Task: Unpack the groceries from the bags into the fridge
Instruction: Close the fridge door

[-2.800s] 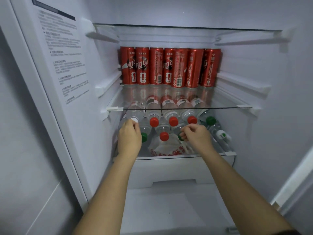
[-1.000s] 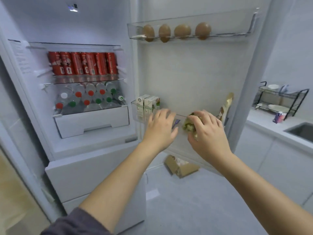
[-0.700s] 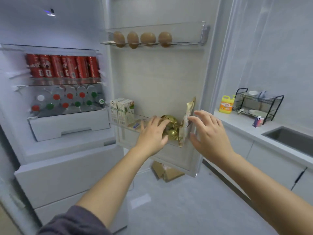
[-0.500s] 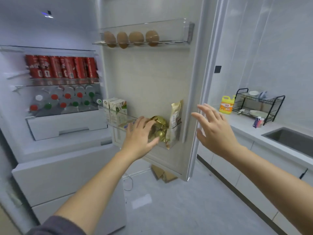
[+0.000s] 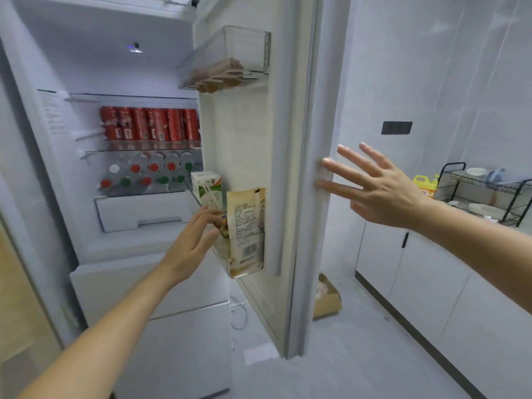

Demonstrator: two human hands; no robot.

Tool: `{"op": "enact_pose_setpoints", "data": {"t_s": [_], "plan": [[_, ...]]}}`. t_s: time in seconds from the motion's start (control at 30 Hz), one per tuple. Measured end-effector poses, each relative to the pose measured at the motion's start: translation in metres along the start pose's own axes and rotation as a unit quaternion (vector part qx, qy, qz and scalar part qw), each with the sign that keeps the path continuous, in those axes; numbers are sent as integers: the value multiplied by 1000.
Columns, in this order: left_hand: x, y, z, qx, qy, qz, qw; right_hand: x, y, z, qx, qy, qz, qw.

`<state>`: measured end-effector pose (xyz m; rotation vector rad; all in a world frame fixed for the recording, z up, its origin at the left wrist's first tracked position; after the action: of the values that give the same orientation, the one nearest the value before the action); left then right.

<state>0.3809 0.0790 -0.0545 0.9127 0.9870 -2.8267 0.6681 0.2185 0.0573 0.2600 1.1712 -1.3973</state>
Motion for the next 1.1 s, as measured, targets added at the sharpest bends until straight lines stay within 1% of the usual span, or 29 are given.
{"op": "enact_pose_setpoints", "data": {"t_s": [0.1,0.17,0.23,0.27,0.33,0.4,0.47,0.5,0.57,0.67,0.8,0.9,1.0,1.1], "plan": [[3,12,20,-14,40,15,999,7,-26,4,-23,-10,62,998],[6,18,34,-32,57,49,997,16,-44,6,-43,-17,91,995],[7,24,51,-74,51,72,993,27,-63,8,-71,-36,108,991],[4,27,61,-109,33,67,991,33,-73,9,-86,-47,114,989],[-9,37,82,-201,-16,42,979,44,-91,11,-111,-68,126,983],[-32,54,102,-294,-70,2,953,57,-109,14,-130,-86,140,978],[-59,68,111,-358,-154,-58,919,67,-127,15,-139,-98,149,974],[-70,75,113,-372,-195,-81,904,74,-137,16,-142,-107,155,972],[-83,83,115,-371,-242,-101,891,87,-157,16,-141,-117,166,969],[-85,90,115,-353,-302,-79,882,106,-190,14,-129,-134,174,967],[-59,93,130,-339,-335,12,879,125,-226,6,-113,-169,159,966],[-29,94,152,-342,-334,78,875,133,-245,-7,-106,-197,132,966],[1,94,173,-351,-353,112,860,138,-263,-28,-94,-213,113,966],[40,97,196,-351,-354,153,854,143,-283,-57,-70,-212,96,970]]}}
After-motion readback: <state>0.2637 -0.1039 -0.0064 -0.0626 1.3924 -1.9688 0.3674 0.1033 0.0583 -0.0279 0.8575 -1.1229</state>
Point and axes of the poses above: each hand's wrist, its own y-axis away from the middle knuckle, its own z-axis out of the back of the hand, x = y × z, the point moved 6 cm from there along -y, towards the middle knuckle, and after that the axes turned 8 degrees about -y, right-handed, at the moved point
